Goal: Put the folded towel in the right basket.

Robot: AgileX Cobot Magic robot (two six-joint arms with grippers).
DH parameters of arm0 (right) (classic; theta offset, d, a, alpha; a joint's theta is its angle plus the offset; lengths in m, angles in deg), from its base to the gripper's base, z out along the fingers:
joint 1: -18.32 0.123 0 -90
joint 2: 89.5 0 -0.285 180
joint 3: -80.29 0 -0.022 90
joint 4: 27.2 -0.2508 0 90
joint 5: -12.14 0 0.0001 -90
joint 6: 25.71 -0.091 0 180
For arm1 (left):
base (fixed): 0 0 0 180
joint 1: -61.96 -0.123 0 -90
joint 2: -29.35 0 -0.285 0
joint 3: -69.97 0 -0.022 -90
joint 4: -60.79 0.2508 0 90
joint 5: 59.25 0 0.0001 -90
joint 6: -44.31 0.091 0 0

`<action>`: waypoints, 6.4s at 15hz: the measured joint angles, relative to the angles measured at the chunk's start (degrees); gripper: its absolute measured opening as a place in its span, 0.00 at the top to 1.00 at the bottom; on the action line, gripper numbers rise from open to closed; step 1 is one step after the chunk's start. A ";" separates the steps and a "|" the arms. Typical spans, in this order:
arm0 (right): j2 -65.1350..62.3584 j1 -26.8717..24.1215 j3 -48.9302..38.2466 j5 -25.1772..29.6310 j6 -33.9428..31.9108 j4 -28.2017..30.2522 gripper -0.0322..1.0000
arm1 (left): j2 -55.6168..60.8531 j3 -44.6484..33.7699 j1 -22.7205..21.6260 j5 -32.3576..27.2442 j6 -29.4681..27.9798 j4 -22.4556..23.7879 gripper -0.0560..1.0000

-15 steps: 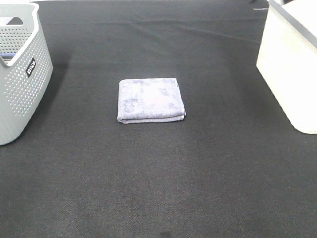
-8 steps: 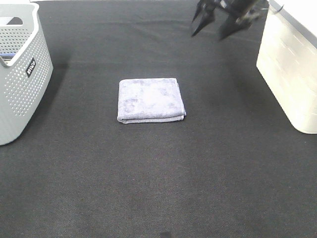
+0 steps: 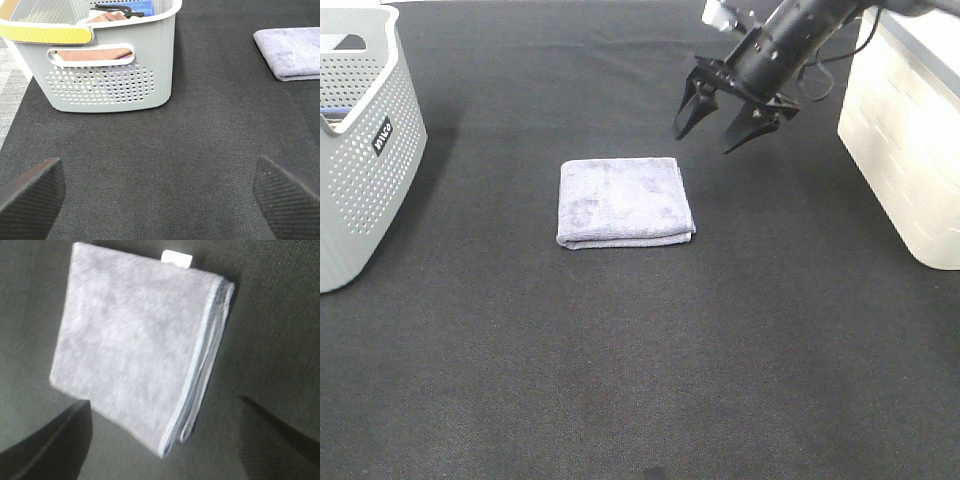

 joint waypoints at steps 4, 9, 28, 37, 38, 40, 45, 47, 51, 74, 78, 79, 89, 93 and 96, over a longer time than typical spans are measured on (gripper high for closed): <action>5.27 0.00 3.27 0.23 -0.46 -0.40 0.26 | 0.00 0.00 0.00 0.00 0.00 0.00 0.03; 10.03 0.00 3.27 0.34 -0.46 -0.97 0.26 | 0.00 0.00 0.00 0.00 0.00 0.00 0.03; 10.66 1.15 7.39 0.40 3.09 -6.65 0.93 | 0.00 0.00 0.00 0.00 0.00 0.00 0.03; -5.44 1.15 11.29 0.63 3.27 0.86 0.93 | 0.00 0.00 0.00 0.00 0.00 0.00 0.03; -7.39 1.15 11.29 0.69 3.27 2.41 0.93 | 0.00 0.00 0.00 0.00 0.00 0.00 0.03; -11.46 1.03 11.29 0.74 3.27 6.02 0.93 | 0.00 0.00 0.00 0.00 0.00 0.00 0.03; -20.57 -7.22 11.29 0.80 1.49 7.85 0.93 | 0.00 0.00 0.00 0.00 0.00 0.00 0.03; -23.49 -12.43 11.29 0.80 0.74 8.19 0.93 | 0.00 0.00 0.00 0.00 0.00 0.00 0.03; -28.82 -21.26 11.29 0.80 -1.78 8.42 0.93 | 0.00 0.00 0.00 0.00 0.00 0.00 0.03; -24.52 -25.84 -6.19 0.69 -7.62 18.45 0.29 | 0.00 0.00 0.00 0.00 0.00 0.00 0.03; -32.54 -25.84 -9.11 0.63 -7.51 15.58 0.29 | 0.00 0.00 0.00 0.00 0.00 0.00 0.03; -34.78 -25.84 -11.17 0.63 -7.28 15.18 0.29 | 0.00 0.00 0.00 0.00 0.00 0.00 0.03; -61.54 -25.84 -50.08 0.46 -4.18 15.01 0.29 | 0.00 0.00 0.00 0.00 0.00 0.00 0.03; -71.96 -25.84 -64.11 0.40 -4.07 15.07 0.29 | 0.00 0.00 0.00 0.00 0.00 0.00 0.03; -87.55 -25.84 -81.76 -1.38 -4.07 16.90 0.29 | 0.00 0.00 0.00 0.00 0.00 0.00 0.03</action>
